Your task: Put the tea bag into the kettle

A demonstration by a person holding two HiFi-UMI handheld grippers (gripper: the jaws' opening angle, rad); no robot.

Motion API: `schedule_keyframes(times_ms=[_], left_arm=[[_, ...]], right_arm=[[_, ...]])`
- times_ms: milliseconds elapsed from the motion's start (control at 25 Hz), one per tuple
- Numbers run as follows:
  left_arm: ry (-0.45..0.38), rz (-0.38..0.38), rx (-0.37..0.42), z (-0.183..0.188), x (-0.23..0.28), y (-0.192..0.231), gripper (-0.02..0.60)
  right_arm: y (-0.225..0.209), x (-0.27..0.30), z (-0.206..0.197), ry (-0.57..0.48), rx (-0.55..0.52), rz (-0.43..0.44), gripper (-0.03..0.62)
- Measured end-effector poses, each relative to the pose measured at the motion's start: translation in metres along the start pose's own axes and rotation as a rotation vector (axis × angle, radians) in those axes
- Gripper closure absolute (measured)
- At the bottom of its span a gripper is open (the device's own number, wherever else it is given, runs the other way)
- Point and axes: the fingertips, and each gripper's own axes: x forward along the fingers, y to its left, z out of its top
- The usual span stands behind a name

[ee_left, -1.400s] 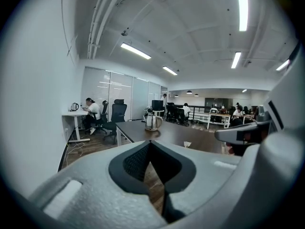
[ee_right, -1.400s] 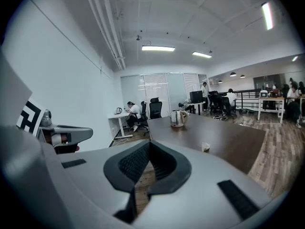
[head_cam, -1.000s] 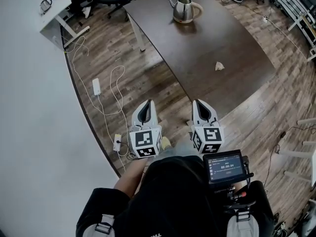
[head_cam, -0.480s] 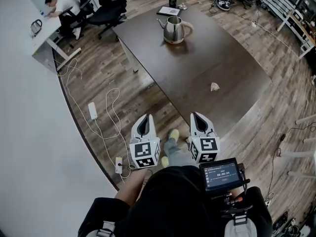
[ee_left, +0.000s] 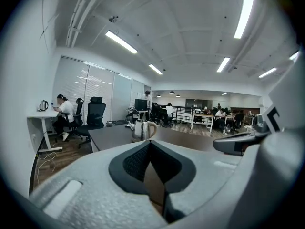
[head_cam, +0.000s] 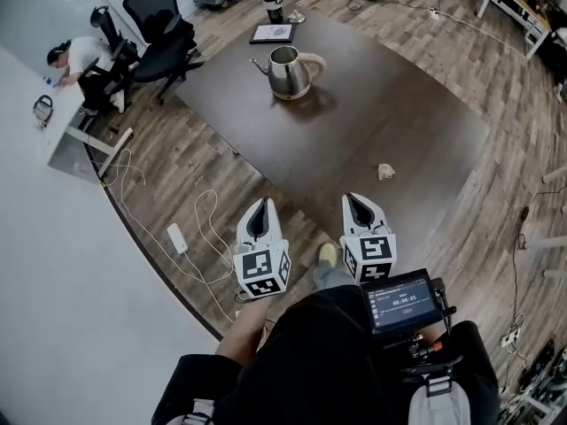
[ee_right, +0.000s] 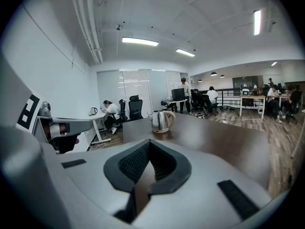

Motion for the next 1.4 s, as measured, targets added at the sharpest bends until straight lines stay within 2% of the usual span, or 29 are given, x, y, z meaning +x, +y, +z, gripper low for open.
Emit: schedule_keyframes(times_ms=[320,800,1080,1400], left_arm=[[0.025,-0.09,0.045,0.018,0.072,-0.025,0.577],[0.066,-0.252,0.131,0.028,0.118,-0.077,0.577],[0.081,-0.402,0.173,0.032,0.15,-0.107,0.577],[0.077,-0.583,0.207,0.047,0.185,-0.131,0.577]], right_arm=[[-0.054,0.039,0.016,-0.001,0.037,-0.086,0.589],[-0.104,0.033,0.017,-0.013,0.113,-0.212,0.591],[-0.131,0.026,0.017,-0.024,0.15,-0.344,0.589],[-0.142,0.024,0.026,-0.028,0.187,-0.481,0.591]])
